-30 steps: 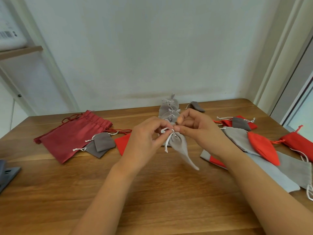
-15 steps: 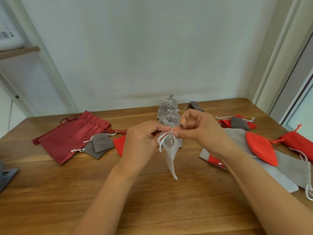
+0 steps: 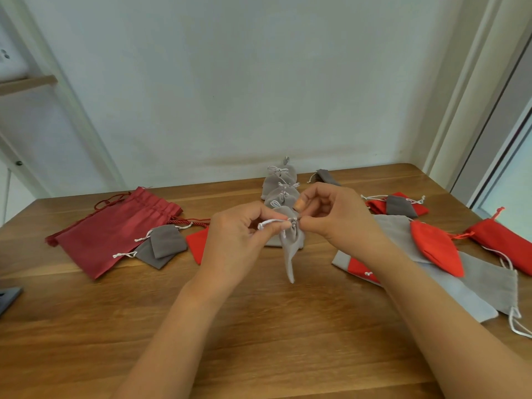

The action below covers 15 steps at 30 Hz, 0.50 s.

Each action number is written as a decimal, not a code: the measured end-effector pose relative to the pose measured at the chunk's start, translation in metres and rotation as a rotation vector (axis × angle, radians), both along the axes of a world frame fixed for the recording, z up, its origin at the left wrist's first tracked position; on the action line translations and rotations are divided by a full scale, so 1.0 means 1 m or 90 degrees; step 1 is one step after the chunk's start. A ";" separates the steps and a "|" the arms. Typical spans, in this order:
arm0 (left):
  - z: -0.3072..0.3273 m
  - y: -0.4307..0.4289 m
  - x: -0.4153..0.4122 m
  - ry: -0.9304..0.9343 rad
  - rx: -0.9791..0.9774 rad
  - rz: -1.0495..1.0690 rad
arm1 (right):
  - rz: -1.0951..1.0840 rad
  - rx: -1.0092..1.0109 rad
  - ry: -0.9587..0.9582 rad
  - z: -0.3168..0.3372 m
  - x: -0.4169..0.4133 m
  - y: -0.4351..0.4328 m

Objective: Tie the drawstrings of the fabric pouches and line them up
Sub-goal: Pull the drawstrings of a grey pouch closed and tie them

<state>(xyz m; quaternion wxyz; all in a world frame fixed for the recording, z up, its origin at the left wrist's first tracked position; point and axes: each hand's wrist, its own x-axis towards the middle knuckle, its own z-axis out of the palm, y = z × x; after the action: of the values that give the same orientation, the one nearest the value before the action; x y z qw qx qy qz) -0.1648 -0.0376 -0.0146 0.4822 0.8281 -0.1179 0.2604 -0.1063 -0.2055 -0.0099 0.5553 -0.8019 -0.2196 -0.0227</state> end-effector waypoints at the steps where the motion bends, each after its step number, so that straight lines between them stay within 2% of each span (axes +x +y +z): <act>1: 0.000 -0.001 -0.001 0.002 0.006 -0.001 | -0.006 -0.014 -0.017 0.000 0.000 0.000; 4: 0.001 -0.003 -0.003 0.007 -0.008 0.000 | -0.005 -0.037 -0.052 0.000 -0.003 0.001; 8: 0.007 -0.002 -0.003 0.083 -0.130 -0.021 | 0.027 -0.012 -0.058 -0.001 -0.001 0.001; 11: 0.007 0.001 0.001 0.105 -0.196 -0.020 | 0.061 0.017 0.005 0.000 0.002 0.002; 15: 0.009 0.003 0.002 0.096 -0.251 -0.051 | 0.126 0.157 0.127 0.001 -0.001 0.006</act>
<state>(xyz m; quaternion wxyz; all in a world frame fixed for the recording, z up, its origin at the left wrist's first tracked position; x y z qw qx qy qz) -0.1626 -0.0342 -0.0054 0.6525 0.7294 -0.0607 0.1963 -0.1076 -0.1996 -0.0087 0.6681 -0.7002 -0.2371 0.0847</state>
